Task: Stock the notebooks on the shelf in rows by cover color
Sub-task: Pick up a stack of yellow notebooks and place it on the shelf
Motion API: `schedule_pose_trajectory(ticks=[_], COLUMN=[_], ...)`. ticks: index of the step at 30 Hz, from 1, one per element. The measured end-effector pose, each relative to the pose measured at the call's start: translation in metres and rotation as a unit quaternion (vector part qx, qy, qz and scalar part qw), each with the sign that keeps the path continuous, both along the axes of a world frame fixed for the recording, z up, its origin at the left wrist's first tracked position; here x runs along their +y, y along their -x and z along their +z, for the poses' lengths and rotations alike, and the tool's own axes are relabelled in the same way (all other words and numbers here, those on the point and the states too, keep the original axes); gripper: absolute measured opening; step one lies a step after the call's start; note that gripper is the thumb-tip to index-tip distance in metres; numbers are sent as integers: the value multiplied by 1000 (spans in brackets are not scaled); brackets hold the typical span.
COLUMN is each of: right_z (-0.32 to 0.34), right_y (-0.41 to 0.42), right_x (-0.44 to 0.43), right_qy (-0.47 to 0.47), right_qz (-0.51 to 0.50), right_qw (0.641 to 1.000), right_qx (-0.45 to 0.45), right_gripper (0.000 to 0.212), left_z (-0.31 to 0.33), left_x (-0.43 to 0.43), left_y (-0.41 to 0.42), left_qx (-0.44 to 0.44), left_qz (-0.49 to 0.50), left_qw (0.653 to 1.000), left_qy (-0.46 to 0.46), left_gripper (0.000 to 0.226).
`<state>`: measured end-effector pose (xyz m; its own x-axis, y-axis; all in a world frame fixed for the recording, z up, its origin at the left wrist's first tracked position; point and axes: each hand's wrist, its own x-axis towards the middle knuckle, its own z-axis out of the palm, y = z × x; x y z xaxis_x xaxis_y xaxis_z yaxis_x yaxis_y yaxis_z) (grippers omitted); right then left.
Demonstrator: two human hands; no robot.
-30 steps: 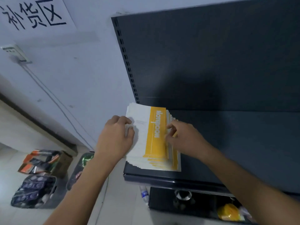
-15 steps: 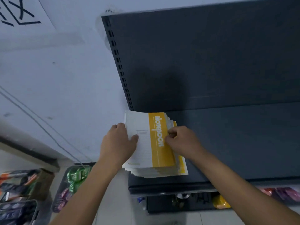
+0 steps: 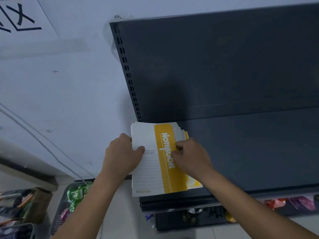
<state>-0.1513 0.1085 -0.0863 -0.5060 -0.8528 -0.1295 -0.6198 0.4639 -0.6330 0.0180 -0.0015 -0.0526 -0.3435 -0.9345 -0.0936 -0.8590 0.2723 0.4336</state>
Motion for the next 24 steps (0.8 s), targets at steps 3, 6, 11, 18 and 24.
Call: schedule_pose_trajectory(ticks=[3,6,11,18,24], right_z=[0,-1,-3,10,26], right_y=[-5,-7,-4,13,33], right_x=[2,2,5,0,21], right_qy=[-6,-2,1,43,63], right_qz=[20,34,43,-34,-100], right_qw=[1000,999,999,984,983], right_qx=[20,21,9,-168,-141], right_gripper=[21,19,21,42,26], left_z=[3,7,14,27,17], left_x=[-3,-6,-3,7,9], left_y=[-1,-2,-2,10,38], left_qx=[-1,-13,35,202,150], left_qz=[9,5,8,-40,-107], left_qw=[1000,1000,999,977,980], left_qy=[-2,-17,-37,-63,-81], left_gripper=[28,25,21,20,33])
